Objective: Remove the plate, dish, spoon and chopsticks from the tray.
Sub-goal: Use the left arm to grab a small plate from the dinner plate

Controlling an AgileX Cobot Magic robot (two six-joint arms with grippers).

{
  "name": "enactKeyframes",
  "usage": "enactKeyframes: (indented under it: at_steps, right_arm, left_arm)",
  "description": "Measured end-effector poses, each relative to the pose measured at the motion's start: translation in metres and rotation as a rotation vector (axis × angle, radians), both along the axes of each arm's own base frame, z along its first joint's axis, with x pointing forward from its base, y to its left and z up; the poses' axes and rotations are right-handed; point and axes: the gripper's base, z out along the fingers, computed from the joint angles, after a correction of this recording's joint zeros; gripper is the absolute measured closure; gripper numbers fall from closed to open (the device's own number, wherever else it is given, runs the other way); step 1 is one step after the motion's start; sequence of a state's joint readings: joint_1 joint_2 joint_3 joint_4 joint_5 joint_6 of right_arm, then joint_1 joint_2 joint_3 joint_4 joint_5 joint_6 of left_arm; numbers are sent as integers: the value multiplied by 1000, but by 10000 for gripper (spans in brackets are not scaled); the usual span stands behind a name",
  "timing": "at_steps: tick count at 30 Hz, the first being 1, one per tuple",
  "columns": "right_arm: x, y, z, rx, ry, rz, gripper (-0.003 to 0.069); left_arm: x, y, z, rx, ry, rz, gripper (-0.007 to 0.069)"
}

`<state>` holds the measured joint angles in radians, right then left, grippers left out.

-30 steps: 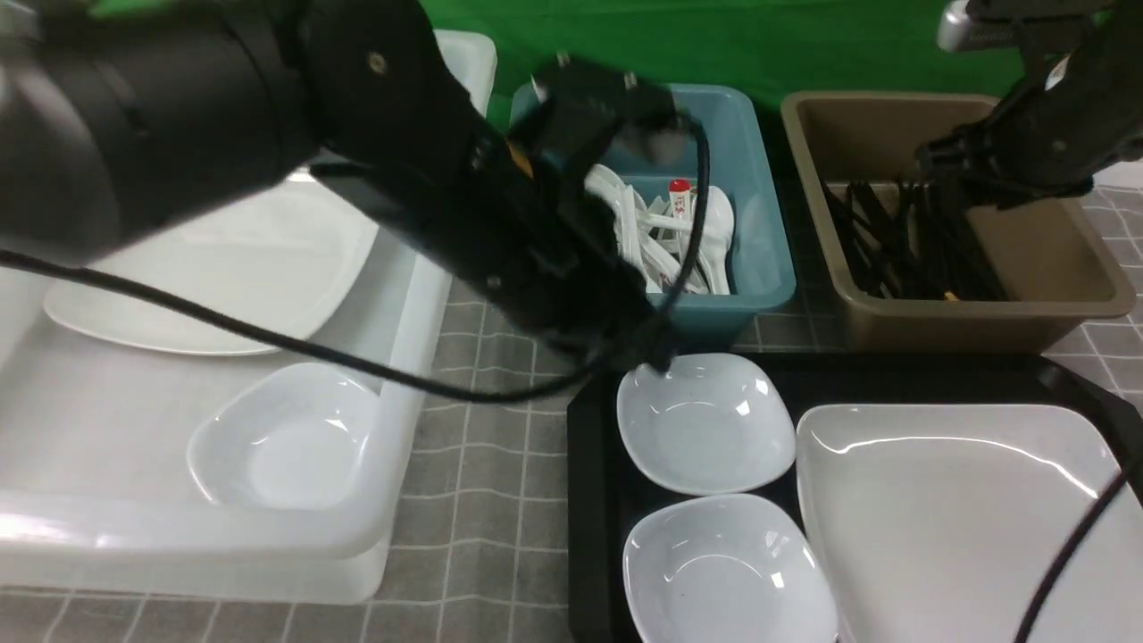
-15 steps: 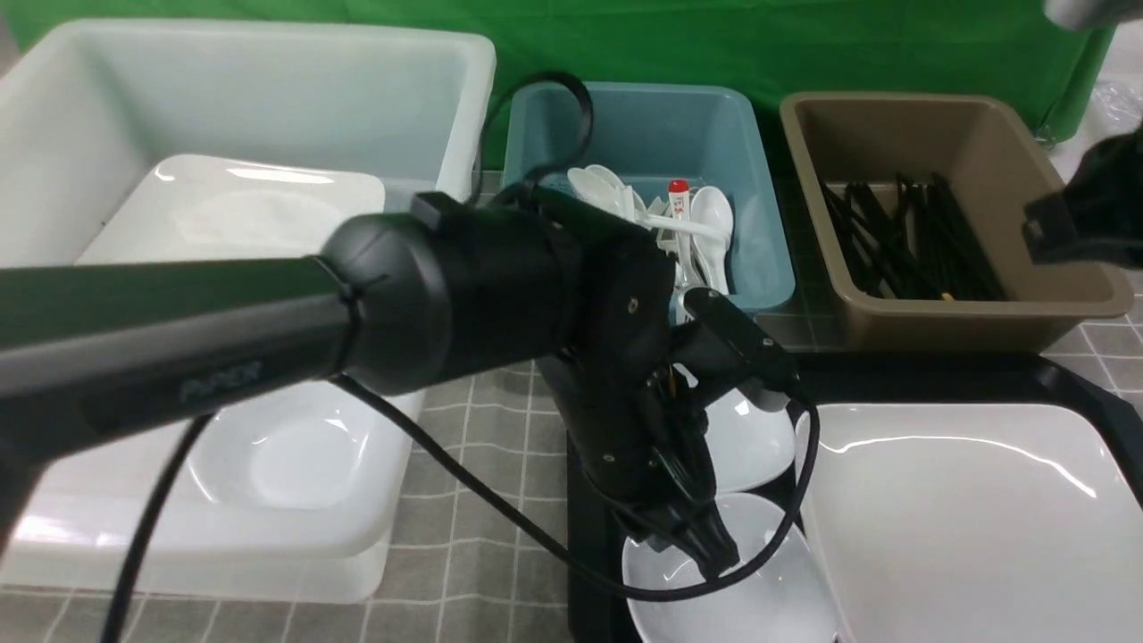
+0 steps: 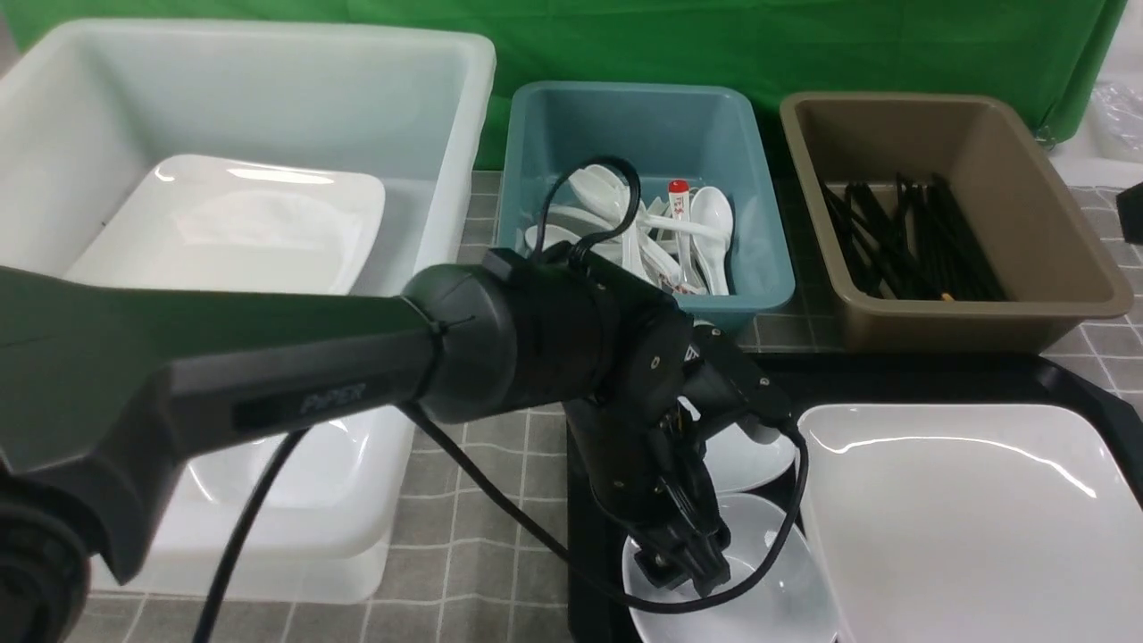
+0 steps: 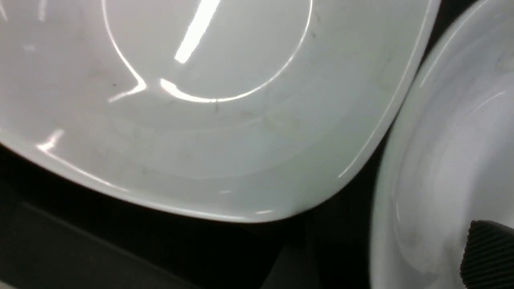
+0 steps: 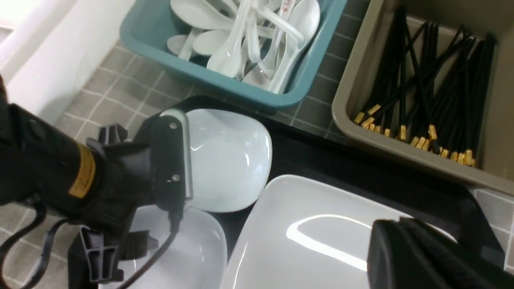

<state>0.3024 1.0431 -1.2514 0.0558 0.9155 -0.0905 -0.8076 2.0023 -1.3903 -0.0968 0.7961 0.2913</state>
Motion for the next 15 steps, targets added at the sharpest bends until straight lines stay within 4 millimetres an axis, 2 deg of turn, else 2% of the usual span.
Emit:
enactKeyframes:
  at_steps: [2, 5, 6, 12, 14, 15]
  right_arm:
    - [-2, -1, -2, -10, 30, 2, 600]
    - [-6, -2, -6, -35, 84, 12, 601]
    - [-8, -2, -7, -47, 109, 21, 601]
    - [-19, 2, -12, -92, 190, 160, 605]
    - [-21, 3, -12, -96, 200, 195, 606]
    - [-22, 4, -12, -101, 194, 221, 606]
  left_arm:
    - [-1, 0, -1, 2, 16, 4, 221]
    - [-2, 0, 0, -4, 31, 17, 412]
    - [-3, -1, 1, -12, 37, 25, 450]
    - [-4, 0, 10, -24, 63, 90, 473]
    - [-6, 2, 15, -22, 69, 106, 484]
    - [-8, 5, 24, -27, 67, 111, 510]
